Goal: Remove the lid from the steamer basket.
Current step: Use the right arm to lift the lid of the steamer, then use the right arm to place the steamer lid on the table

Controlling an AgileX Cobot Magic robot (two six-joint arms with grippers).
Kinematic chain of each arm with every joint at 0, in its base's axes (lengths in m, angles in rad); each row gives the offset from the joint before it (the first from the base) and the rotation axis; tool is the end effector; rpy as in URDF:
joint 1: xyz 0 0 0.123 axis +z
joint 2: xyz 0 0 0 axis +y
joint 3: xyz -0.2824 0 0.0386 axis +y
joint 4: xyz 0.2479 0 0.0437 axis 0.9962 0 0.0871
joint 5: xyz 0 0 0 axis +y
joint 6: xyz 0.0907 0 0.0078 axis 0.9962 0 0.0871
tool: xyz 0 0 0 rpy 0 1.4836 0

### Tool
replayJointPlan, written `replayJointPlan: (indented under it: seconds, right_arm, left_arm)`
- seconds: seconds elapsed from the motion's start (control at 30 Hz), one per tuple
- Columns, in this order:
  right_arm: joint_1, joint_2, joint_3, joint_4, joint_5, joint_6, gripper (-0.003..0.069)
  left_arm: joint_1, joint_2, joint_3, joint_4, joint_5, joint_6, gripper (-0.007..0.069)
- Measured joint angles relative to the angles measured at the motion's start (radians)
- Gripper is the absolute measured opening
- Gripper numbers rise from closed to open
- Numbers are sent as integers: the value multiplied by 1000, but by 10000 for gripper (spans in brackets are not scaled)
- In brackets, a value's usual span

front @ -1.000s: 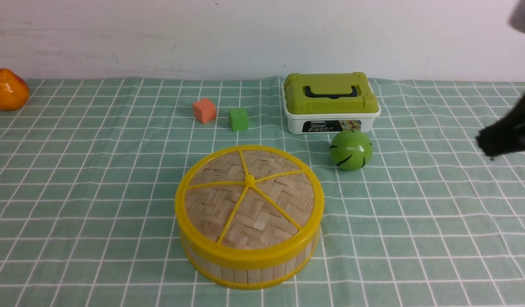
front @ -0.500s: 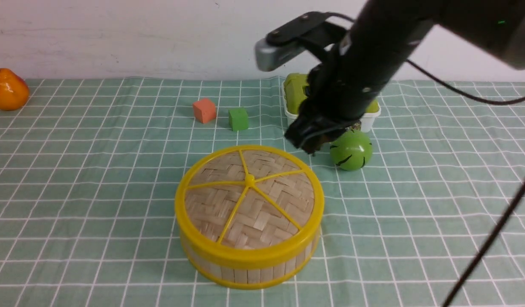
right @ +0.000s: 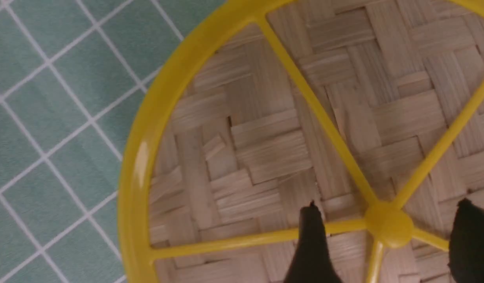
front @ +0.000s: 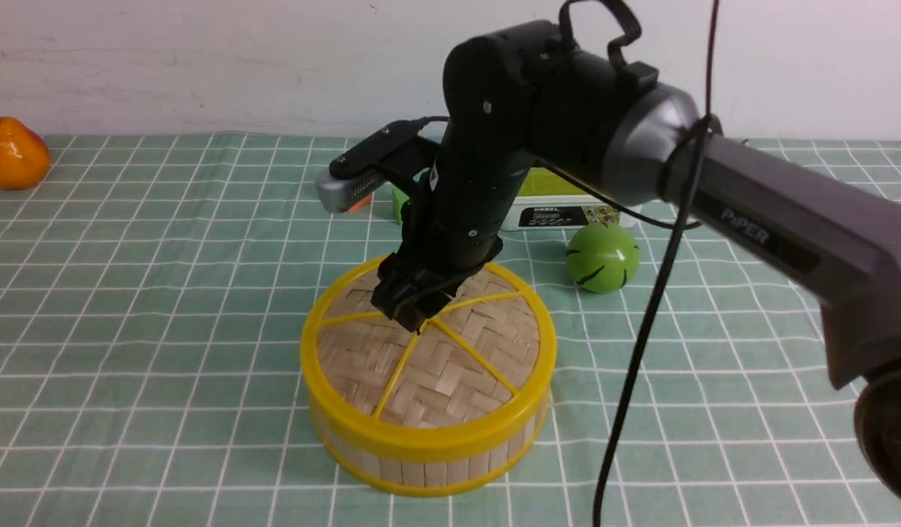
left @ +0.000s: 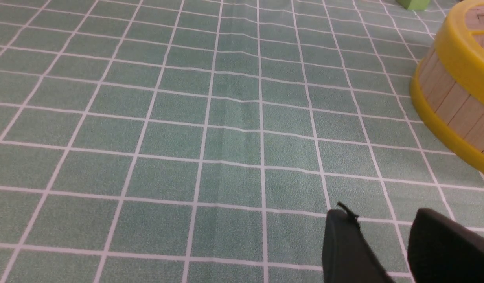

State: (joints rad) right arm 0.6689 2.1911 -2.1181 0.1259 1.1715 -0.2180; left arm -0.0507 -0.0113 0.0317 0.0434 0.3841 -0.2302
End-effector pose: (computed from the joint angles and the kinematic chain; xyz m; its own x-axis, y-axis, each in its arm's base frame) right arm 0.3719 0.3074 0.2731 -0.5976 -0.6851 -0.4165 -0.7639 0.6443 0.0363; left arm 0.0524 -0.0012 0.1685 -0.3123 -0.1732 -0.9340 -0.0242 0.9844 -0.1744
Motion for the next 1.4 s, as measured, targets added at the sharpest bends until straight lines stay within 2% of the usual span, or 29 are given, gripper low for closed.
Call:
replayJointPlan:
  seconds: [0.13, 0.33, 0.37, 0.63, 0.77, 0.87, 1.1, 1.13, 1.17, 1.3, 1.4]
  right_arm:
    - [0, 26, 0, -5, -28, 0, 361]
    - [-1, 32, -7, -8, -38, 5, 91]
    - [-1, 32, -10, -14, -37, 18, 75]
    - [0, -21, -85, -91, 49, 45, 83]
    - [-17, -151, -127, -156, 74, 46, 83]
    - [-61, -274, -80, -154, 77, 50, 83]
    - [-237, -499, 231, -147, 80, 53, 83]
    - [-315, -554, 372, -131, 64, 64, 83]
    - [-329, -564, 414, -126, 55, 67, 83]
    - [-423, -610, 623, -65, -86, 80, 83]
    - [-472, -603, 799, -15, -285, 80, 83]
  left_arm:
    - [0, 0, 0, 0, 0, 0, 239]
    - [0, 0, 0, 0, 0, 0, 239]
    - [0, 0, 0, 0, 0, 0, 239]
    - [0, 0, 0, 0, 0, 0, 239]
    - [0, 0, 0, 0, 0, 0, 239]
    - [0, 0, 0, 0, 0, 0, 239]
    - [0, 0, 0, 0, 0, 0, 239]
    - [0, 0, 0, 0, 0, 0, 239]
    - [0, 0, 0, 0, 0, 0, 239]
    - [0, 0, 0, 0, 0, 0, 239]
    - [0, 0, 0, 0, 0, 0, 239]
